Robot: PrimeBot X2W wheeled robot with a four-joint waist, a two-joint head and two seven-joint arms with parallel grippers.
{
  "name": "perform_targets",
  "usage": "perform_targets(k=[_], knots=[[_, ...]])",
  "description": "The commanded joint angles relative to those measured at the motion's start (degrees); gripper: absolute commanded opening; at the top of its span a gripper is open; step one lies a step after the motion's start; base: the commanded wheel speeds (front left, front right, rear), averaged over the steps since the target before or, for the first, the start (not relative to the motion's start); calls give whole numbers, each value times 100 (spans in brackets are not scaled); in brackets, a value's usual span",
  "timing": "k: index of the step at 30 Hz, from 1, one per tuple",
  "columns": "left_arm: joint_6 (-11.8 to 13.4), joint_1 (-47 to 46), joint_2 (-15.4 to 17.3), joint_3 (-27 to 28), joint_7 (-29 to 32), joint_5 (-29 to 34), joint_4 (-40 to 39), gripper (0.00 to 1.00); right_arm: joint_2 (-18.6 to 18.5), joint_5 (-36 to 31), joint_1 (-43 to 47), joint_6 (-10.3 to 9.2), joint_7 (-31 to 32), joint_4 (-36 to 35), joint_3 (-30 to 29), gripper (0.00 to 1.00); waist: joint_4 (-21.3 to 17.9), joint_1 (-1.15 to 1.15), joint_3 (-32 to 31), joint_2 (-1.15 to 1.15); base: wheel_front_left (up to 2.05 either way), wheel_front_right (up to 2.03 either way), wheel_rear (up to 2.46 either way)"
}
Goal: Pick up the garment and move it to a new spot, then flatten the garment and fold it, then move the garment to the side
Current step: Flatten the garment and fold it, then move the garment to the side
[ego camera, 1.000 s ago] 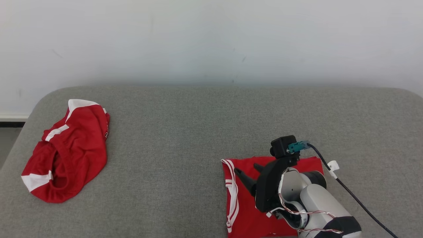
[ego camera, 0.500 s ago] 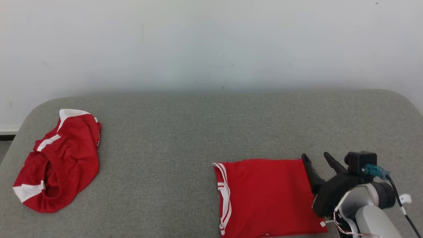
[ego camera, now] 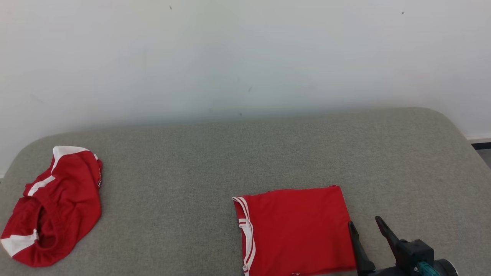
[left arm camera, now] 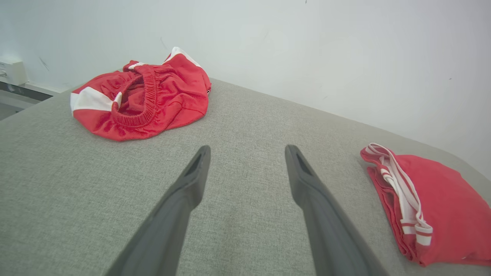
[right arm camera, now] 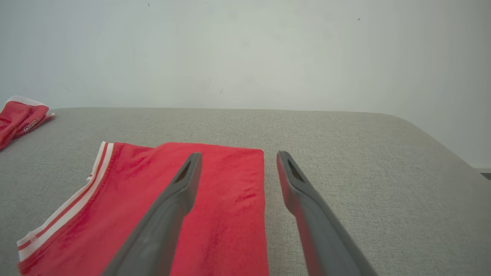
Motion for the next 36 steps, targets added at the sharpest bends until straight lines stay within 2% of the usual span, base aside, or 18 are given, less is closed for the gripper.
perform_targets(k=[1,6,20,26,36], knots=[[4,70,-21,17,-17,-17,-10,100,27,-47,93,-13,-51,-28,-8,100,-77,0,-86,0,0,0,0],[4,-7,-32,-6,-17,-14,18,100,164,-98,294,-13,-65,19,-6,100,-163,0,-170,0,0,0,0],[4,-106,-31,-55,-17,-58,206,100,251,-42,360,-13,41,281,-15,100,-417,0,-138,0,0,0,0],[4,-80,64,-25,-17,104,189,100,263,85,320,-13,53,380,-25,100,-425,0,-103,0,0,0,0],[4,-19,44,41,-17,130,142,100,275,147,319,-13,74,423,57,100,-375,0,-100,0,0,0,0]])
